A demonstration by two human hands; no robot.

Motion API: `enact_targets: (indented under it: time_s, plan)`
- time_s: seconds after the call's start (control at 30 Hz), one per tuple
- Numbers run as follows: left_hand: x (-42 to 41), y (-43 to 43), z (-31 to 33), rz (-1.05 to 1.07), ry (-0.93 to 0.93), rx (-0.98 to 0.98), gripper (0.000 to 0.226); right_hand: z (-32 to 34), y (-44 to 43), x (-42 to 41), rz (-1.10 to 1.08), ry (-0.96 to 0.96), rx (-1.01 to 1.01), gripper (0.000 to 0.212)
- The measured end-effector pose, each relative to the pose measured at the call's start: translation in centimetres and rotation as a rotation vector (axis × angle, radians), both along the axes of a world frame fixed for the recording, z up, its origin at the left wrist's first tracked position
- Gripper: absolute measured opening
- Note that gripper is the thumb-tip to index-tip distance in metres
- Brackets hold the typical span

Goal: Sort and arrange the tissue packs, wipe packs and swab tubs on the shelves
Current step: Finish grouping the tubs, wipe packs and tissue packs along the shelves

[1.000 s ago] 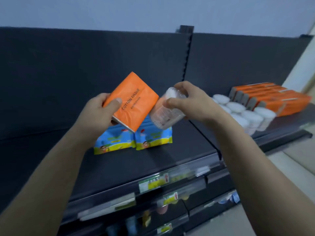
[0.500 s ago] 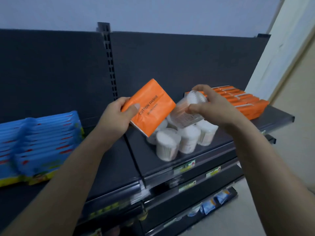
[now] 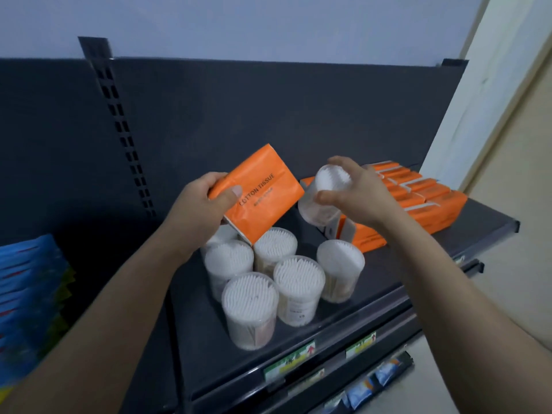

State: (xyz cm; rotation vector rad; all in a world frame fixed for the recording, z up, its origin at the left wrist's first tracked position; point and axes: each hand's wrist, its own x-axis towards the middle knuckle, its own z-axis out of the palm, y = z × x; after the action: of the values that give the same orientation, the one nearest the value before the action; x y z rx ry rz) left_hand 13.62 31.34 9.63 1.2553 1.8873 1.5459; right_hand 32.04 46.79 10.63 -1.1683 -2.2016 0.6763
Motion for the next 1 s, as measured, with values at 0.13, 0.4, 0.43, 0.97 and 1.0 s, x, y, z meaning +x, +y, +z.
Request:
enact_targets:
  time_s: [0.13,0.4,0.43,0.97,1.0]
  plan:
    - [-0.6,2.3,-0.2,-0.001,0.019,-0.055,0.024,-1.1,3.0,-1.1,0.059,-0.163,-0.047,0.083]
    - [-0.6,4.3,-0.8,0.175,-0.023,-0.081,0.026,-2.9,5.6,-3.6,0.342,-0.62,-0.125,0.074]
    - [-0.3,4.4,-0.9,0.201,-0.027,-0.083,0.026,-3.2,5.9,-3.8,0.383,-0.661,-0.115,0.077]
    - [5.6,3.6,-1.2,0.424,-0.013,-0.081,0.025,-2.1,8.2,-2.3,0.575,-0.468,-0.014,0.054]
    - [5.8,3.8,-0.9,0.413,0.002,-0.074,0.026,-1.8,8.3,-1.8,0.54,-0.383,0.032,0.04]
